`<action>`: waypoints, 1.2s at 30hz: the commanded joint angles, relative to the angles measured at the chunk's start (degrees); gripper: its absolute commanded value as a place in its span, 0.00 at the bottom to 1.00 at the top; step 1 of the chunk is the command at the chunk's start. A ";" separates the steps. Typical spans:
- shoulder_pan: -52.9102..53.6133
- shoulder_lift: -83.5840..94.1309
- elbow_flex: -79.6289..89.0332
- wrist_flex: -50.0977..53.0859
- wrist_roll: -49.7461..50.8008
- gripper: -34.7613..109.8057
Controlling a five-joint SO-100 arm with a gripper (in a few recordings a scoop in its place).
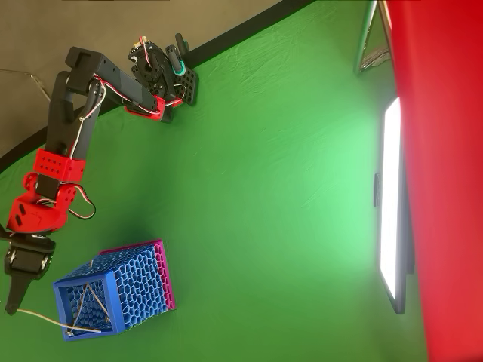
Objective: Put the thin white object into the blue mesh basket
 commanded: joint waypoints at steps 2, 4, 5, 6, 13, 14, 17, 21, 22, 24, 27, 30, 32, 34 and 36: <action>0.97 -0.97 -3.43 -1.14 -7.73 0.25; 1.23 -1.76 -4.39 -0.44 -10.28 0.25; 1.49 -2.20 -5.36 1.41 -11.95 0.26; 1.76 -2.72 -6.06 2.55 -13.36 0.26; 2.55 -5.62 -12.04 17.40 -19.69 0.25; 2.55 -5.89 -13.36 21.09 -19.86 0.25; 2.29 -6.77 -16.00 30.06 -19.95 0.25; 1.76 -6.33 -13.97 34.01 -21.27 0.27; 1.58 -6.15 -13.36 34.01 -21.45 0.27; 1.14 -6.06 -12.74 34.80 -21.62 0.28; 0.44 -6.33 -13.27 37.27 -21.71 0.31; -0.35 -6.24 -13.80 40.17 -21.45 0.32; -0.79 -6.42 -14.15 41.84 -21.18 0.33; -1.32 -6.42 -13.71 42.63 -21.18 0.34; -1.67 -6.15 -12.74 42.63 -21.09 0.35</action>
